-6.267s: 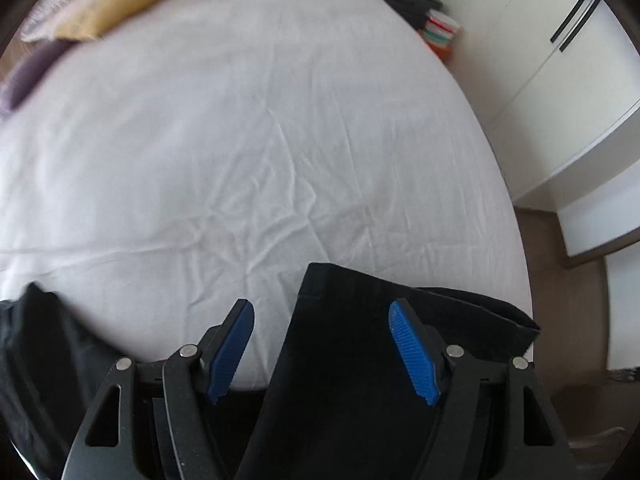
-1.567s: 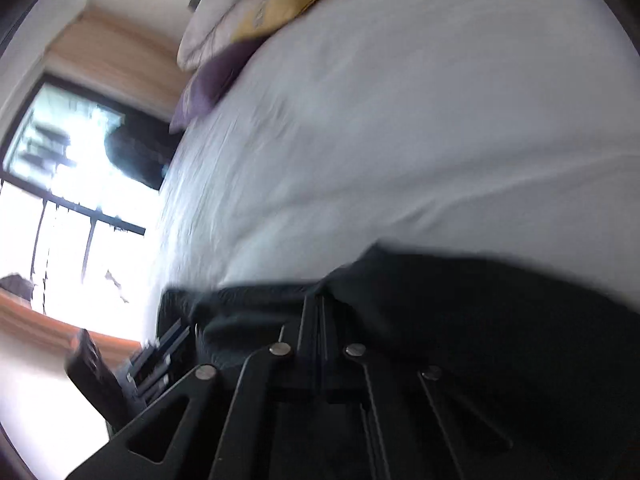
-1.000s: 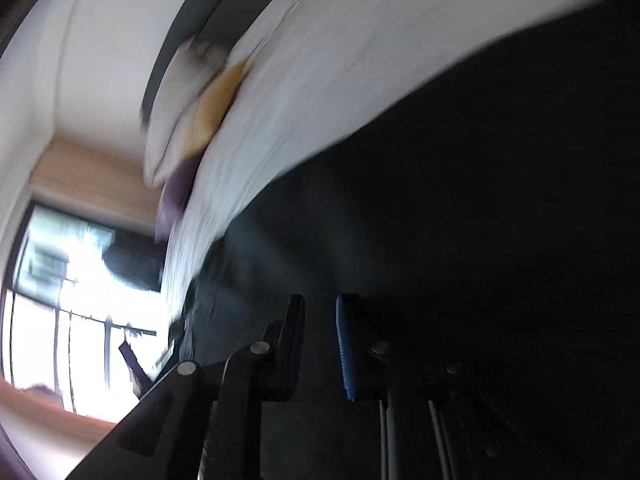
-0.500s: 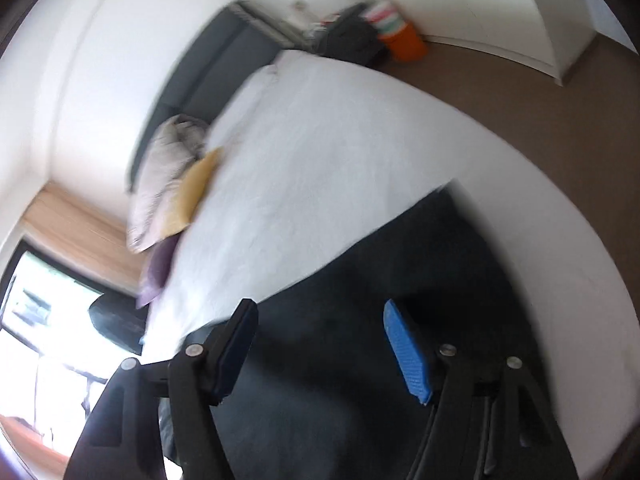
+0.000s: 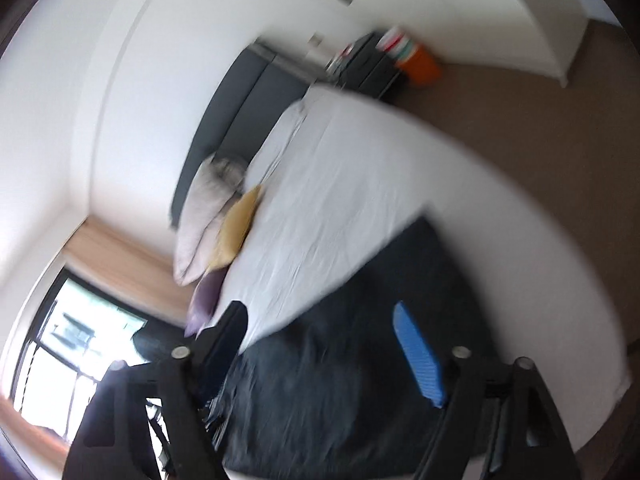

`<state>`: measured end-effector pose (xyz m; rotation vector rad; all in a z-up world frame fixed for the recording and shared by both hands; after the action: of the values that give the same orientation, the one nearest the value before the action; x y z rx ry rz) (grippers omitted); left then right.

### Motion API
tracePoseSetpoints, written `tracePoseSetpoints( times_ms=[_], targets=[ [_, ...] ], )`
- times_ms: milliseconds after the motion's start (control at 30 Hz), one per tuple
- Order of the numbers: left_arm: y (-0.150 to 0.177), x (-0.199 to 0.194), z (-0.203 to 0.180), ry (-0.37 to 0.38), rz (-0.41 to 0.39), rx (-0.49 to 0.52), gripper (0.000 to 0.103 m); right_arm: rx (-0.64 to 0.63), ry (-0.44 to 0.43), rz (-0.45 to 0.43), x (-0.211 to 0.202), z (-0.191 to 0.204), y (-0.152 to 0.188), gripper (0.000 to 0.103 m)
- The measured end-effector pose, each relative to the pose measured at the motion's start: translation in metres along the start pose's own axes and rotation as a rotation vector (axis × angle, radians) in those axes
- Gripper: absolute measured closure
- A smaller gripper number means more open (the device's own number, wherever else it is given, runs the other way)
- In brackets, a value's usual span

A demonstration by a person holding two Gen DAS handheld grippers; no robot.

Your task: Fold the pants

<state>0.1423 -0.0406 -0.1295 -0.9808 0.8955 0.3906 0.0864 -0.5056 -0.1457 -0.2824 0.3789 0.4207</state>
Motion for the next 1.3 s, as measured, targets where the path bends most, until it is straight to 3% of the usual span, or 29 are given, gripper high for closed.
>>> tracePoseSetpoints(
  times_ms=[67,100,133,200,233,300,333,400,533,733,833,1033,1300],
  targets=[
    [0.002,0.005,-0.016,0.014,0.010,0.028,0.082,-0.011,0.077,0.060,0.010,-0.018,0.015,0.024],
    [0.004,0.010,-0.022,0.001,0.023,0.053,0.082,-0.005,0.165,0.060,0.014,-0.037,0.018,0.034],
    [0.007,0.013,-0.025,-0.005,0.026,0.065,0.082,0.019,0.179,0.046,0.008,-0.054,0.016,0.057],
    [0.007,0.013,-0.023,0.009,0.019,0.052,0.082,0.136,0.154,-0.011,-0.020,-0.075,0.001,0.065],
    [0.007,0.011,-0.020,0.016,0.024,0.035,0.082,0.170,0.158,-0.045,-0.033,-0.080,-0.005,0.054],
    [0.008,0.004,-0.012,0.004,0.016,0.009,0.082,0.149,0.335,-0.172,-0.076,-0.086,-0.006,0.020],
    [0.008,0.001,-0.008,-0.004,0.010,-0.002,0.082,0.144,0.346,-0.214,-0.089,-0.084,-0.006,0.020],
    [0.007,-0.006,-0.005,0.004,-0.007,-0.029,0.081,0.214,0.196,-0.210,-0.111,-0.079,0.005,0.020],
    [0.008,-0.029,-0.016,0.052,-0.060,-0.050,0.081,0.281,0.046,-0.170,-0.116,-0.066,0.036,0.020],
    [0.018,-0.065,-0.048,0.118,-0.084,-0.015,0.081,0.393,0.009,-0.078,-0.072,-0.074,0.076,0.020],
    [0.025,-0.073,-0.059,0.129,-0.075,-0.014,0.081,0.445,0.033,-0.064,-0.041,-0.077,0.070,0.020],
    [0.027,-0.083,-0.063,0.130,-0.071,-0.017,0.082,0.464,-0.002,-0.077,-0.039,-0.084,0.074,0.020],
    [0.022,-0.081,-0.074,0.158,-0.073,0.009,0.081,0.507,-0.192,-0.113,-0.033,-0.081,0.061,0.024]
  ],
)
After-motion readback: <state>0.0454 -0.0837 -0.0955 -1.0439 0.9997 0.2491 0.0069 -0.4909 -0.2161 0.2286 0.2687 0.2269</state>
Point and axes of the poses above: each gripper's, at about its wrist camera, not at the fingertips, and x roughly the way its jaws point, z to its left, y to its underside, the point moved 7 cm from there along x, roughly the way its jaws point, and after that the axes turned 14 degrees about x, right-handed, at the moved point
